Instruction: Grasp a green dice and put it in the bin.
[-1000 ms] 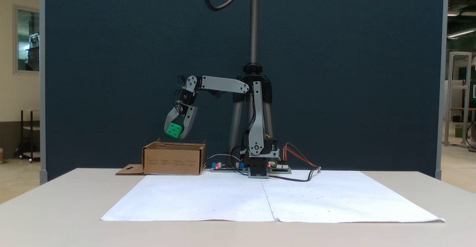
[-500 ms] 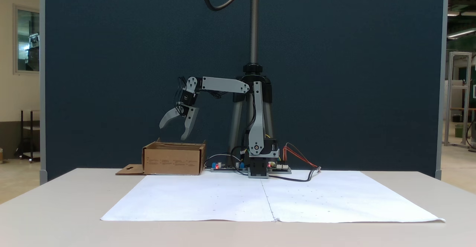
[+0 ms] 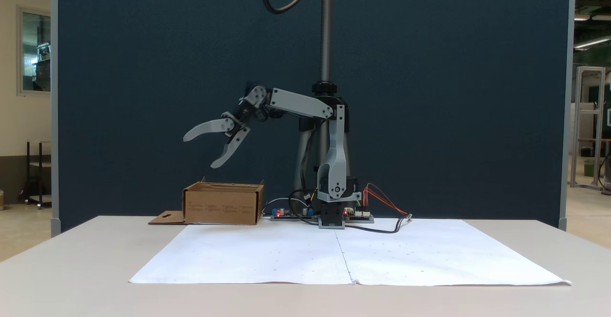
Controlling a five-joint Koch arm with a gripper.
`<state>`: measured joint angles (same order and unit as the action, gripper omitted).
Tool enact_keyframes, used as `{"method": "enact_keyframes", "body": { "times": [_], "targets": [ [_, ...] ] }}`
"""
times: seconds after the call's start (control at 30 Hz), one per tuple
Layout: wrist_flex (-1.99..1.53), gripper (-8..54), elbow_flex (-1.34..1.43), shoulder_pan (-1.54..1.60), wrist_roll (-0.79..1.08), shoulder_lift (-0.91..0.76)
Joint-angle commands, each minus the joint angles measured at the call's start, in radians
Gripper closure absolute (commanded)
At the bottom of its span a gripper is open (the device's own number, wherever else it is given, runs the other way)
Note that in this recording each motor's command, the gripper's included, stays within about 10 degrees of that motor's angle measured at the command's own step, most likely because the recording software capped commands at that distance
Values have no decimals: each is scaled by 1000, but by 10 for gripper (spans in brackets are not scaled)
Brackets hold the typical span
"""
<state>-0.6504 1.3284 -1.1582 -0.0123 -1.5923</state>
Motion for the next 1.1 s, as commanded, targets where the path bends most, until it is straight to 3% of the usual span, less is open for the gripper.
{"method": "enact_keyframes", "body": {
  "times": [0.0,0.5,0.7,1.07],
  "targets": [
    [58,19,-51,103,-71,-71],
    [146,19,-49,881,-67,-143],
    [156,21,-15,1012,-66,-195],
    [552,14,423,1071,-41,-471]
  ]
}}
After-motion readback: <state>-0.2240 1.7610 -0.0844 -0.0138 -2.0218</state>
